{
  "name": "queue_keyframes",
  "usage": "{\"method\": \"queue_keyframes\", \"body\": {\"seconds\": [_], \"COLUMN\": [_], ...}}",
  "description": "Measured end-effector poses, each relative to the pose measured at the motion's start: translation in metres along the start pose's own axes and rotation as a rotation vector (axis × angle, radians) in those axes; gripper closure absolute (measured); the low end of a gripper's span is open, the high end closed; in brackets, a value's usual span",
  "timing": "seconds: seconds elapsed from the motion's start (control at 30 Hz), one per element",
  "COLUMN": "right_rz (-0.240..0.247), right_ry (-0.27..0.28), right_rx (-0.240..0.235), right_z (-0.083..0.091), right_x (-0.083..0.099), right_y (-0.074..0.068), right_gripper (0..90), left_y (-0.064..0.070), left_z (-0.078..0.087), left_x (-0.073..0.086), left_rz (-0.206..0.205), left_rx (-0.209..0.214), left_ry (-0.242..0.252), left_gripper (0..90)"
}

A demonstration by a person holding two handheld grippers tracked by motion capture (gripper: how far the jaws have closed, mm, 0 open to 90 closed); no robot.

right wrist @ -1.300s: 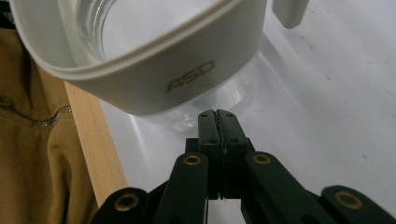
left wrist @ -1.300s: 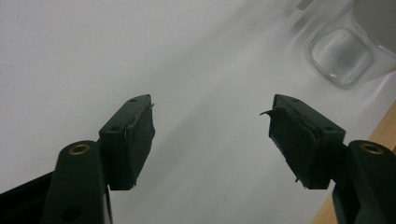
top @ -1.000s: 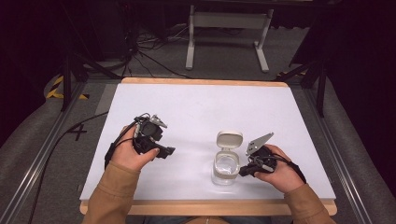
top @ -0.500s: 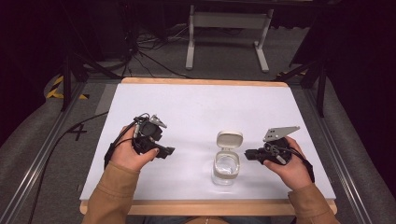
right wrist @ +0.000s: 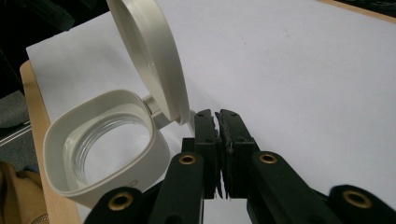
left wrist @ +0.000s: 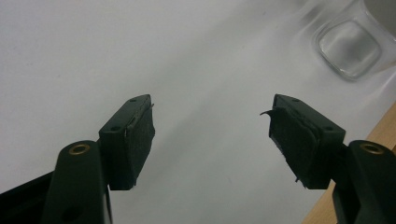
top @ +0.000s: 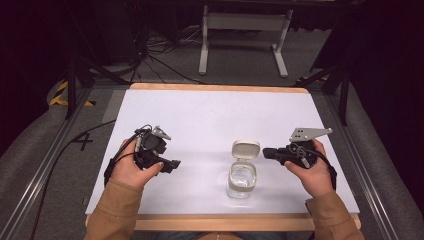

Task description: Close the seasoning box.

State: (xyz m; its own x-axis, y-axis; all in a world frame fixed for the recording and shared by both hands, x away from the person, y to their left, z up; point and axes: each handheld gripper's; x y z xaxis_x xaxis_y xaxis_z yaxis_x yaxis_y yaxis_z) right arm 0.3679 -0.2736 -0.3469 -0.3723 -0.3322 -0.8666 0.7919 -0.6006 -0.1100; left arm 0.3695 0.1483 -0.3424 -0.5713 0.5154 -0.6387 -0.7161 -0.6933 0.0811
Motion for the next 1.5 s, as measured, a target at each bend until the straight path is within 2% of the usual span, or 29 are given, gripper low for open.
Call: {"method": "queue_keyframes", "body": {"seconds": [0.43, 0.67, 1.13, 1.27, 1.5], "right_rz": [-0.003, 0.008, 0.020, 0.031, 0.047], "right_ry": [0.045, 0.057, 0.061, 0.064, 0.064], "right_rx": [-0.014, -0.031, -0.036, -0.038, -0.042], "right_z": [-0.011, -0.013, -0.013, -0.012, -0.009], "right_x": [-0.008, -0.010, -0.011, -0.011, -0.013], "right_y": [0.007, 0.006, 0.004, 0.001, -0.002], "right_gripper": [88.9, 89.2, 90.0, 90.0, 90.0], "left_y": [-0.003, -0.003, -0.002, -0.003, -0.001], "left_z": [0.010, 0.011, 0.009, 0.008, 0.006], "left_x": [0.014, 0.016, 0.014, 0.013, 0.011], "left_rz": [0.036, 0.035, 0.037, 0.020, 0.019], "left_rx": [-0.015, -0.022, -0.017, -0.012, -0.008], "left_ry": [0.006, 0.002, 0.003, -0.005, -0.008], "left_gripper": [31.4, 31.4, 31.3, 31.3, 31.3]}}
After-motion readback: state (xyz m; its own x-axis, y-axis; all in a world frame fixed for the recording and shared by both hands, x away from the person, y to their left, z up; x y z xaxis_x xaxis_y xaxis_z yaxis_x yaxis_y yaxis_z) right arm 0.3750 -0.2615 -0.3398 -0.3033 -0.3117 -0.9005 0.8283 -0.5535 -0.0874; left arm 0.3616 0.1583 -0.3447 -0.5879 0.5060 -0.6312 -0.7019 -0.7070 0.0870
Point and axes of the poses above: each handheld gripper's, and its own axes: z roughly backward along the jaws, x roughly out of its underside, y roughly to its right, and after that the axes turned 6 degrees about y, right-handed
